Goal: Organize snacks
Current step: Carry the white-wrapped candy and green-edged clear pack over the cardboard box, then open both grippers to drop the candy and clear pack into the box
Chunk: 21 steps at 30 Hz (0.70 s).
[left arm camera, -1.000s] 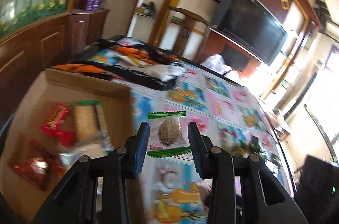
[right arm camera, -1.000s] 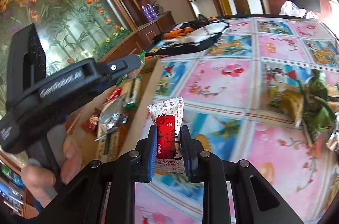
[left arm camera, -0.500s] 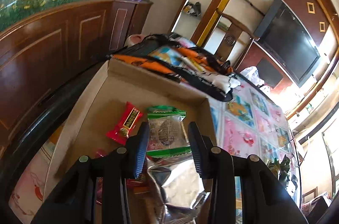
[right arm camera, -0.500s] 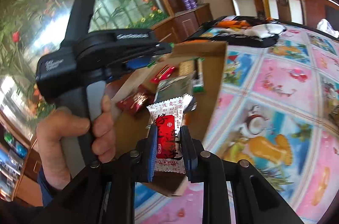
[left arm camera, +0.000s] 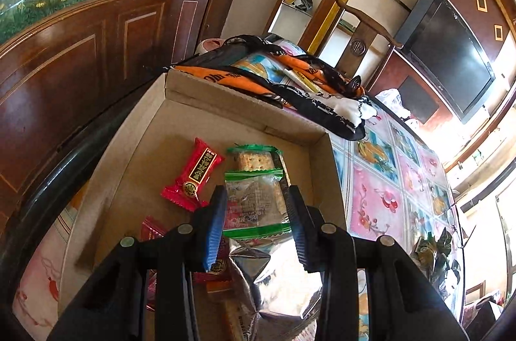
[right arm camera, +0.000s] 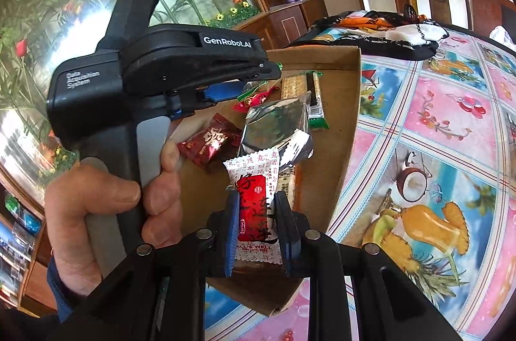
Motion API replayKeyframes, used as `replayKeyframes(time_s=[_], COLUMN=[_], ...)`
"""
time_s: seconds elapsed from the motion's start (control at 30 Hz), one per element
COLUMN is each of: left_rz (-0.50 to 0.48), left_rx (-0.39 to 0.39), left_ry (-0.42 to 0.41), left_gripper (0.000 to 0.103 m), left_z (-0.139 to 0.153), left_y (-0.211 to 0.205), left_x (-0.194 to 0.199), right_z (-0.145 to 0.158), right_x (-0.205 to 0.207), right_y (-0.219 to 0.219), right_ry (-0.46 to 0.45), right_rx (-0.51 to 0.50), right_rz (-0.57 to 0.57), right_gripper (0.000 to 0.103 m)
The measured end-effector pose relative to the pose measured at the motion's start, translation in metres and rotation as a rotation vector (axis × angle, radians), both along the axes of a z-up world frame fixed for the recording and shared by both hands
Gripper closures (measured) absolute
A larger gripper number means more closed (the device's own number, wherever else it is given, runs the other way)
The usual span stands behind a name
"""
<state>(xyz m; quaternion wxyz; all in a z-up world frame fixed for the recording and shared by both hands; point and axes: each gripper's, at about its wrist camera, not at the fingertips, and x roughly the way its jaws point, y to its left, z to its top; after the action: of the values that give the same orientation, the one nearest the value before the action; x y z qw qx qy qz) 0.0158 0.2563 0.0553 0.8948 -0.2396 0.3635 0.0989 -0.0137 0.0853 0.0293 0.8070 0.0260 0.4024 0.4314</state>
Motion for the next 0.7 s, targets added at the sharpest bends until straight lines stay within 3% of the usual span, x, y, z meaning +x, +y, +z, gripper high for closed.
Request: replayKeyframes(time_s=[0.7], left_rz=[0.009], left_rx=[0.006], left_ry=[0.017], left_gripper=[0.066], left_z=[-0.0042], left_y=[0.0002], left_x=[0.0002], right_z=[-0.0033], right_x=[0.0076], right_y=[0.0059], right_ry=[-0.011], right_rx=[-0.028], right_rz=[-0.019], right_gripper=[0.078])
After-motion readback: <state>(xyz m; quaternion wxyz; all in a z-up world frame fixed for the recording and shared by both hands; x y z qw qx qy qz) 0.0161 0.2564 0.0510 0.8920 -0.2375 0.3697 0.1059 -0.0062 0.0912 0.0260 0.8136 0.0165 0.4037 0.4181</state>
